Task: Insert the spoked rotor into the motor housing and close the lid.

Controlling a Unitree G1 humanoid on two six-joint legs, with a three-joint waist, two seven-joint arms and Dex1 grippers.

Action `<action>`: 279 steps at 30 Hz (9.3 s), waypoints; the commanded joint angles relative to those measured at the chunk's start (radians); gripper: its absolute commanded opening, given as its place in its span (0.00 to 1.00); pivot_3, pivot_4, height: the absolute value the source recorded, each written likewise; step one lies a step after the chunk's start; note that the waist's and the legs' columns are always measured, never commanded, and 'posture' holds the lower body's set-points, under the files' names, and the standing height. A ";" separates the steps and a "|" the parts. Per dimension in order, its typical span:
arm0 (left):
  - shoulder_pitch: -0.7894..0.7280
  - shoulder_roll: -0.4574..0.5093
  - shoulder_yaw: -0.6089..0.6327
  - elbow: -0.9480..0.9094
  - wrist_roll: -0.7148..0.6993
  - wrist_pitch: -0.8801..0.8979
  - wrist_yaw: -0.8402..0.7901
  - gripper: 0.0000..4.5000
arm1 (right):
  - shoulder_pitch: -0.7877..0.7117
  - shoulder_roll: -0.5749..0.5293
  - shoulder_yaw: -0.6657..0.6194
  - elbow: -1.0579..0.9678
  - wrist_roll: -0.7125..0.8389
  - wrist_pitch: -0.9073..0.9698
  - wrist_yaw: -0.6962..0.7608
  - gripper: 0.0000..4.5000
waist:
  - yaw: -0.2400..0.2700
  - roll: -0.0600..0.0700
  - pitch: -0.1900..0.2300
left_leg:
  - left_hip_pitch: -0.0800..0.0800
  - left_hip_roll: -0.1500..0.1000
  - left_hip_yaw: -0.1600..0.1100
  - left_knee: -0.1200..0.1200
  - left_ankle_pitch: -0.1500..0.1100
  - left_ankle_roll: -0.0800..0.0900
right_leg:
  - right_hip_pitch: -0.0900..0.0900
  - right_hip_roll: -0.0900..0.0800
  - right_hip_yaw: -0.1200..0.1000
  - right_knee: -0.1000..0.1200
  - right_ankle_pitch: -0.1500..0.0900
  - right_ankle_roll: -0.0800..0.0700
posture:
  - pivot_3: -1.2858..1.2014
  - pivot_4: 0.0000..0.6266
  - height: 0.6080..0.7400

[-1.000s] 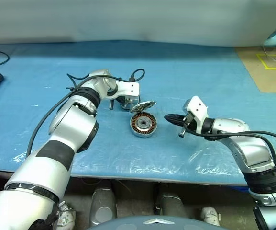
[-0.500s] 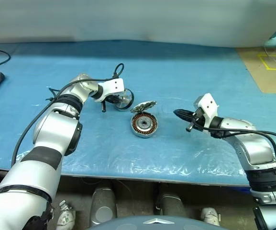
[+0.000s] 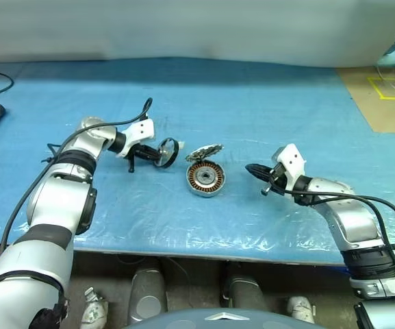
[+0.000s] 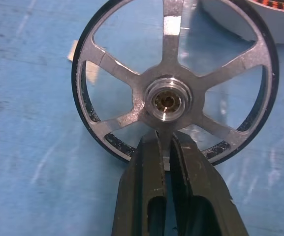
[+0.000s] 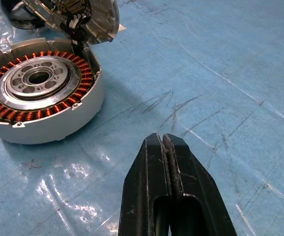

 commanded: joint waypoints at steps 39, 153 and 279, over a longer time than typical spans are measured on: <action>0.260 0.088 -0.065 -0.623 -0.322 0.218 -0.213 0.03 | -0.007 0.014 0.002 0.002 -0.019 -0.019 0.002 0.00 | -0.005 0.000 0.000 | 0.001 0.001 0.002 0.000 0.000 0.000 | -0.001 0.000 0.001 0.000 0.000 0.000 | 0.52 0.24 1.00; 0.027 -0.095 -0.199 -0.408 -0.107 -0.027 -0.029 0.03 | 0.055 0.096 -0.001 0.180 0.093 -0.244 0.264 0.00 | -0.003 0.001 0.000 | 0.001 0.001 0.003 0.004 0.000 0.001 | -0.001 0.000 0.001 0.004 0.000 0.000 | 0.52 0.24 1.00; 0.659 -0.019 0.065 -0.751 -0.497 0.152 0.023 0.55 | -0.419 0.125 0.315 0.083 -0.126 0.014 0.266 0.13 | -0.011 0.001 0.000 | 0.005 0.002 0.005 0.004 0.000 0.000 | -0.002 0.001 0.001 0.009 0.000 0.000 | 0.52 0.24 1.00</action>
